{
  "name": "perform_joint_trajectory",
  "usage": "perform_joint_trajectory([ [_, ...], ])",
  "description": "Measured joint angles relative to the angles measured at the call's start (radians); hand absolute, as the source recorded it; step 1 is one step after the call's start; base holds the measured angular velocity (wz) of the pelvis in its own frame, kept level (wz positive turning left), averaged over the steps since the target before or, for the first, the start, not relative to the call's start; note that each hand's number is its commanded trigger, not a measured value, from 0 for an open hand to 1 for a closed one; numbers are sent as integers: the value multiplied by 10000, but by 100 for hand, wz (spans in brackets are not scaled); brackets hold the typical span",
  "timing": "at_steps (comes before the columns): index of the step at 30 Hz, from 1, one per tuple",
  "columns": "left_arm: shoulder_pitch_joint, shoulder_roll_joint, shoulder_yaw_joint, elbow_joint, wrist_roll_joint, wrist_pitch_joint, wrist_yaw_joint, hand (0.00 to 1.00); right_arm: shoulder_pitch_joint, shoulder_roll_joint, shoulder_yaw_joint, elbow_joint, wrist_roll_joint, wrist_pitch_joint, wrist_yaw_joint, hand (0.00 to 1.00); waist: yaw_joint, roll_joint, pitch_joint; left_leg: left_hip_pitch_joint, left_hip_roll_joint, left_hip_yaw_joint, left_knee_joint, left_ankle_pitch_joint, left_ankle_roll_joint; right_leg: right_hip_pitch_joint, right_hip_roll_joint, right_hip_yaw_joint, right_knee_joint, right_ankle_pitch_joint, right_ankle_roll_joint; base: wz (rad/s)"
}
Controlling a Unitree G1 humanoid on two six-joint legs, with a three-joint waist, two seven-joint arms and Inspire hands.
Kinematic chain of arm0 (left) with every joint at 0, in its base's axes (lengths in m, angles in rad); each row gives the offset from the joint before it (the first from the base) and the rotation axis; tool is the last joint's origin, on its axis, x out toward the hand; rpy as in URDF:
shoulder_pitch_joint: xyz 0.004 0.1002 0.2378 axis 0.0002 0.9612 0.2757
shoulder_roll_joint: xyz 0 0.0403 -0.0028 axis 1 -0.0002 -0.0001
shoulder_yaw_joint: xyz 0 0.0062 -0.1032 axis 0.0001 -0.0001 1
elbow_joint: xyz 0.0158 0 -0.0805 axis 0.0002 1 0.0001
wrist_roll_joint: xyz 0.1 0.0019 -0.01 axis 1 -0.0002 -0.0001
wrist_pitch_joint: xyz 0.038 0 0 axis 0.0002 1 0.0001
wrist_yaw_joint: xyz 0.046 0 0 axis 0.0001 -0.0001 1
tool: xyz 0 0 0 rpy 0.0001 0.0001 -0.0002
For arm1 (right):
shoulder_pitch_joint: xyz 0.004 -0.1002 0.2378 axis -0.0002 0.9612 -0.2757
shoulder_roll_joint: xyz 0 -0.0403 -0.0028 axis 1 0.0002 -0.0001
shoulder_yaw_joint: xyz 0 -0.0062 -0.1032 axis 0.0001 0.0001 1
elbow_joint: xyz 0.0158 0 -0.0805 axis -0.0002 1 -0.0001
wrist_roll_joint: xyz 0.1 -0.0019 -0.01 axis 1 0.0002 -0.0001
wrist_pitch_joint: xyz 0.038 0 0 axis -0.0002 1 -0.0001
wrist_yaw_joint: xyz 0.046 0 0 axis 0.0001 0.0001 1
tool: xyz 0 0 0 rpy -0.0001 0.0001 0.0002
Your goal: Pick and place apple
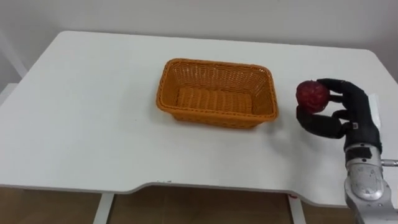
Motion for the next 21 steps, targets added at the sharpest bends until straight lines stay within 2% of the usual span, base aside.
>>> perform_joint_trajectory([
  [6, -79, 32, -262, -38, -1, 137, 0, 0, -166, -9, 49, -724, 5, 12, -103, 100, 192, -27, -19, -18, -26, -144, -17, 6, 6, 22, -23, -121, -6, 0, 0, 4],
  [11, -235, 17, -332, -29, 225, 160, -37, 0, -780, -17, 414, -723, -16, 20, 21, 100, 286, -87, 32, -58, -46, -181, -39, 90, 0, 3, -51, -180, -22, 0, 0, 4],
  [13, -260, 16, -337, -27, 243, 160, -67, 0, -941, -18, 524, -723, -7, 25, 64, 100, 472, -85, 50, -63, -48, -187, -20, 95, 1, 9, -55, -180, -30, 0, 0, 0],
  [18, -371, 16, -429, -38, 241, 285, -238, 0, -1173, -19, 1171, -727, -8, 51, 604, 100, 474, -100, 53, -145, -58, -308, 0, 94, 5, 14, -104, -444, -6, 2, 2, 8],
  [19, -402, 15, -521, -39, 248, 327, -260, 0, -1180, -17, 1200, -726, -26, 69, 752, 92, 514, -107, 48, -164, -64, -337, 1, 94, 6, 11, -115, -459, -6, 2, 3, 9],
  [20, -407, 9, -533, -40, 248, 354, -312, 0, -1225, -14, 1216, -726, -46, 149, 845, 71, 549, -101, 51, -177, -67, -364, 7, 98, 11, 11, -123, -480, -6, 2, 4, 7],
  [21, -408, 12, -529, -40, 249, 369, -357, 0, -1264, -15, 1233, -726, -58, 216, 855, 41, 580, -92, 55, -180, -69, -377, 5, 99, 14, 9, -125, -485, -7, 2, 4, 0],
])
